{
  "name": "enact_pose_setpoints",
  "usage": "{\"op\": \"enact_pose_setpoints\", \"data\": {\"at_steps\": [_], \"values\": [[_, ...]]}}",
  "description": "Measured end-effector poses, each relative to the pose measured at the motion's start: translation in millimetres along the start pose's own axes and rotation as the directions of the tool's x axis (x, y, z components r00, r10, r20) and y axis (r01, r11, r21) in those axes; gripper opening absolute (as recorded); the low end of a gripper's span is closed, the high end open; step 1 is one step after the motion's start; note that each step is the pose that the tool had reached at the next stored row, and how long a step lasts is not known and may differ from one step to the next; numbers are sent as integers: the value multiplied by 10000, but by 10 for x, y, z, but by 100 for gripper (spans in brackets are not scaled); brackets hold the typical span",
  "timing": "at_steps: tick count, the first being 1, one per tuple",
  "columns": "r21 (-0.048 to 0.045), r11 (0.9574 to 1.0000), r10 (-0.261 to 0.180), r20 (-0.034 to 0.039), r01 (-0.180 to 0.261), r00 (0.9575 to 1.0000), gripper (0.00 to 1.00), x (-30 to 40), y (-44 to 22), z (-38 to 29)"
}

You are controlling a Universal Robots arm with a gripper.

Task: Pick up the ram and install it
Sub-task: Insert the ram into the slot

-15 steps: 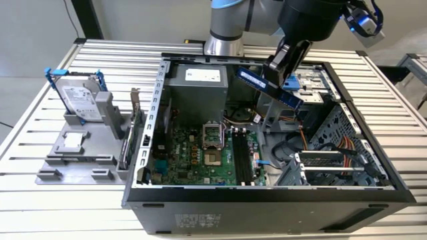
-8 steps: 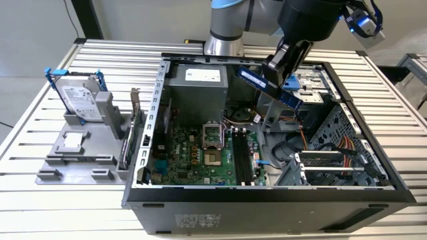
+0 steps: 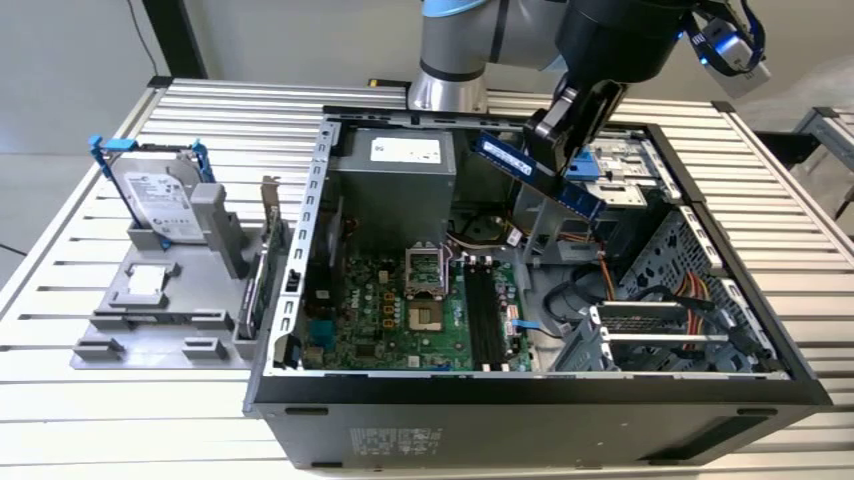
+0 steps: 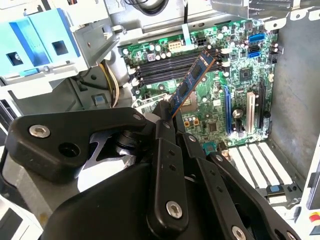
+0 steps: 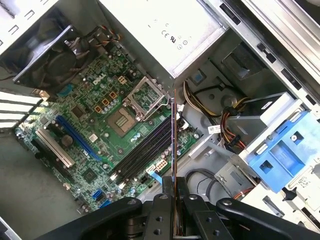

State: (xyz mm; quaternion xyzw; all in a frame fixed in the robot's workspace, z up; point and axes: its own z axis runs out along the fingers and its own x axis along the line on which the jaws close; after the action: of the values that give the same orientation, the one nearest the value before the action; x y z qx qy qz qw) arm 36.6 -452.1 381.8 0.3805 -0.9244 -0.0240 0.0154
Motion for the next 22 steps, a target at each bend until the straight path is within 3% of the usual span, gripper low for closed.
{"op": "enact_pose_setpoints", "data": {"at_steps": [14,22], "values": [[-8,9976,697,38,-697,9976,0,0,0,0],[-11,9965,836,47,-836,9965,0,0,1,0]]}}
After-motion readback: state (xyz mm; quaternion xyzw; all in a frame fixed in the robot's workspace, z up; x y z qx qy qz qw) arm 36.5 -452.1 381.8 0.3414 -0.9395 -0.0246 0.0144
